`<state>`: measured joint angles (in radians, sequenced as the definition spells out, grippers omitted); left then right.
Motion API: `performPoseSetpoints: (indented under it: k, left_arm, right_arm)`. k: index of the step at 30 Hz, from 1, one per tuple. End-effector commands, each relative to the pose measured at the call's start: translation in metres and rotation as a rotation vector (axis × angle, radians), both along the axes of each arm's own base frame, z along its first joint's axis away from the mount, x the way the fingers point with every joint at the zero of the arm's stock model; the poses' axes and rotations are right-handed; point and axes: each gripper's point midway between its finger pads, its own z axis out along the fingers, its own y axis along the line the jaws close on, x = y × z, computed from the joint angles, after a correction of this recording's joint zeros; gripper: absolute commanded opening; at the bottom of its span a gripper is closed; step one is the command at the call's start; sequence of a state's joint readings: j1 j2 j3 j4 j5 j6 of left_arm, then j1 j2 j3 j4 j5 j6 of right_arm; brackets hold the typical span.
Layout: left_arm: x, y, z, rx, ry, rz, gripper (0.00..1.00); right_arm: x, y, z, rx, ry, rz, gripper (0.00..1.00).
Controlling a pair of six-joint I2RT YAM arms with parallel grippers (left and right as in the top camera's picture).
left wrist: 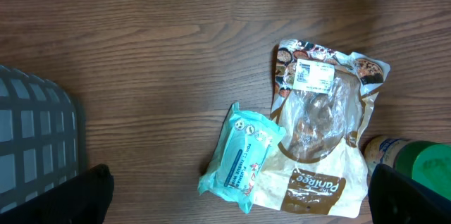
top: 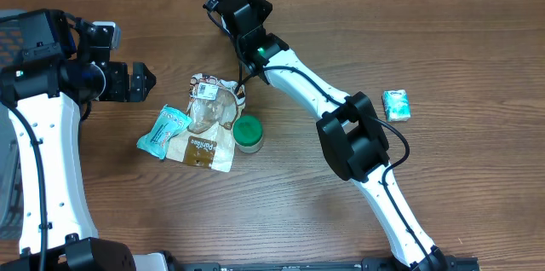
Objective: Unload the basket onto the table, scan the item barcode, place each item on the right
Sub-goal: 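Hold the orange pack in front of the scanner with the right gripper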
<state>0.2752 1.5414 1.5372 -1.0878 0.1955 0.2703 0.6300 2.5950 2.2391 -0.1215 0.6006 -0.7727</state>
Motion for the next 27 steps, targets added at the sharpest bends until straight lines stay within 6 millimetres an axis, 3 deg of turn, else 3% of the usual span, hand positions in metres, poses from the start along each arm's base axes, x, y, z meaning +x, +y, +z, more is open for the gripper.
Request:
performPoseSetpoints:
  k: [1,17,27]
  left_arm:
    - [0.003,-0.001,0.011,0.006,-0.033,-0.018,0.99]
    - [0.003,-0.001,0.011,0.006,-0.033,-0.018,0.99]
    - [0.003,-0.001,0.011,0.006,-0.033,-0.018,0.99]
  right_arm:
    - [0.0,0.007,0.0,0.035,-0.008,0.008,0.04]
    - [0.001,0.008,0.008,0.128,-0.031,-0.017,0.04]
    - [-0.012,0.011,0.062,0.333,-0.006,-0.015,0.04]
